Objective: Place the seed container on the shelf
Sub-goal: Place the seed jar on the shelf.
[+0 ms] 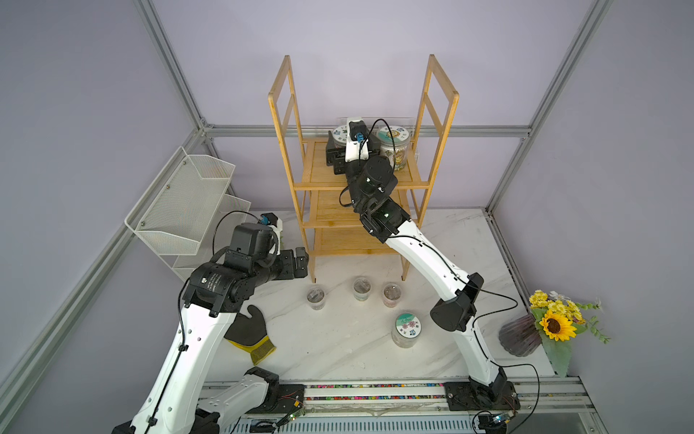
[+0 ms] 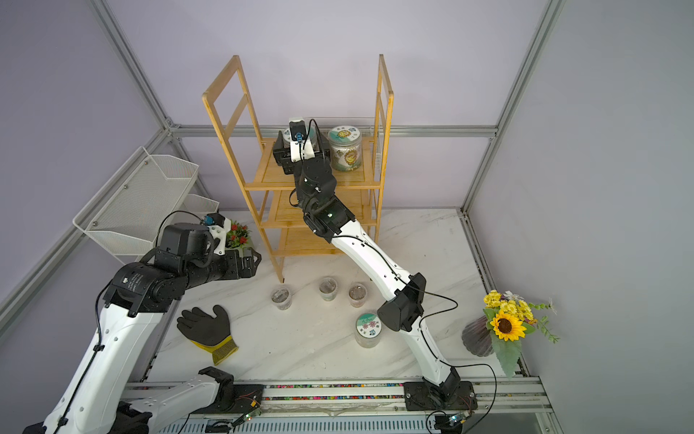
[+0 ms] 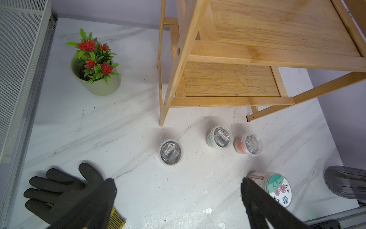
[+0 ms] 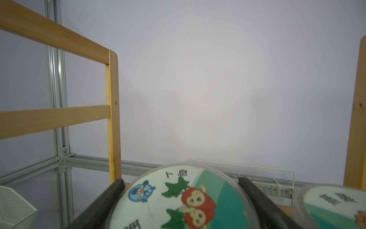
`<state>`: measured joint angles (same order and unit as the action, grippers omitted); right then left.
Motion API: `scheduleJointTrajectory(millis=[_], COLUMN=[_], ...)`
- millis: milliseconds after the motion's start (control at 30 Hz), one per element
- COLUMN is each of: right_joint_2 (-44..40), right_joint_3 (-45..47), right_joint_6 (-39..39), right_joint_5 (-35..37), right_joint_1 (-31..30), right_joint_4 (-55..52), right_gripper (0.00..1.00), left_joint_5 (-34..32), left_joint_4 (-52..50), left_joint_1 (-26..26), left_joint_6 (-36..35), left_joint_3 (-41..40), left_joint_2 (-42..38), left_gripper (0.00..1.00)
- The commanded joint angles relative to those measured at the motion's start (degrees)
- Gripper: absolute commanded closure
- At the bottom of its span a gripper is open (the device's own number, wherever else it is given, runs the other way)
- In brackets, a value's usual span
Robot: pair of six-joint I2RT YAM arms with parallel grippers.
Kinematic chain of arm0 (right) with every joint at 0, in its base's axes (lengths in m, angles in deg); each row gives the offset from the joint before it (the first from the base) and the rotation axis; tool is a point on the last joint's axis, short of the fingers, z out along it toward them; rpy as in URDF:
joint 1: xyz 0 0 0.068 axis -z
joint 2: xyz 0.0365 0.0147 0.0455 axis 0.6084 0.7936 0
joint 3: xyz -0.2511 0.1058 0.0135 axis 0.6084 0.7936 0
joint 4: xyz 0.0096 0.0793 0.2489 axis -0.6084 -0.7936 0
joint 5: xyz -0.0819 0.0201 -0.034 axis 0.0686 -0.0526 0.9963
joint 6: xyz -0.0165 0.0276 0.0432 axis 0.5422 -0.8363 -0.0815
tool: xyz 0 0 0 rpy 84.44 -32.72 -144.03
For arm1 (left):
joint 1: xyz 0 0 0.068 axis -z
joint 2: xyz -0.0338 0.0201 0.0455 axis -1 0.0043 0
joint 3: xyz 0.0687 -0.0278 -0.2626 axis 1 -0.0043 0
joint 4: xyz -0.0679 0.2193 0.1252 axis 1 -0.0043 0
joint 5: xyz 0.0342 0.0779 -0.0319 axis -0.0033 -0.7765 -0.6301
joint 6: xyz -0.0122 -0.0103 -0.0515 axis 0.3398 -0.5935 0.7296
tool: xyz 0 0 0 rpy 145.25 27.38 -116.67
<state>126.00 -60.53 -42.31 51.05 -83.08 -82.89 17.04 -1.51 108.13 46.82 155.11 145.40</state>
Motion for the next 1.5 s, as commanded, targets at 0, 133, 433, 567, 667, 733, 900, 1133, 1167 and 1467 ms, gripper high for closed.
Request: scheduleJointTrajectory(millis=[0,133,433,567,667,733,900,1133,1167,1467], right_joint_2=[-4.07,-4.16,-4.31,-4.71,-4.84,-5.0,-5.61,-5.91,-5.79,-6.26], right_joint_3=[0.95,1.04,1.31,1.79,2.27,2.28,2.58,3.07,3.07,3.81], right_joint_6=[-1.35,-1.14,-1.16,-1.48,-2.05,-2.61,-3.99,-4.16,-4.12,-4.47], right_joint_5=[1.99,2.5,3.42,3.65,3.41,3.27,3.06,3.33,3.31,3.3], right_joint_1=[0.87,0.88,1.18,1.29,1.31,1.22,1.19,0.97,0.99,0.94], right_joint_4=[0.31,0.23,-0.26,-0.39,-0.73,-1.3,-2.68,-3.29,-3.39,-3.59], right_gripper=[0.67,0.66,0.64,0.62,0.61,0.61,0.6,0.56,0.54,0.48], left_joint_5=[0.34,0.35,0.43,0.45,0.35,0.26,0.43,0.09,0.08,0.08], left_joint_4=[1.29,1.15,1.17,1.11,0.87,0.82,0.58,0.42,0.42,0.39], left_joint_1=[-0.59,-0.62,-0.61,-0.61,-0.59,-0.59,-0.6,-0.59,-0.62,-0.56], left_joint_6=[0.37,0.39,0.61,0.55,0.46,0.48,0.2,0.11,0.12,0.12], left_joint_3=[1.5,1.68,1.59,1.6,1.72,1.77,1.85,1.7,1.64,1.77], left_joint_2=[-0.3,-0.23,-0.14,-0.21,-0.21,-0.26,-0.3,-0.39,-0.49,-0.4], left_gripper=[0.0,0.0,0.0,0.0,0.0,0.0,0.0,0.0,0.0,0.0])
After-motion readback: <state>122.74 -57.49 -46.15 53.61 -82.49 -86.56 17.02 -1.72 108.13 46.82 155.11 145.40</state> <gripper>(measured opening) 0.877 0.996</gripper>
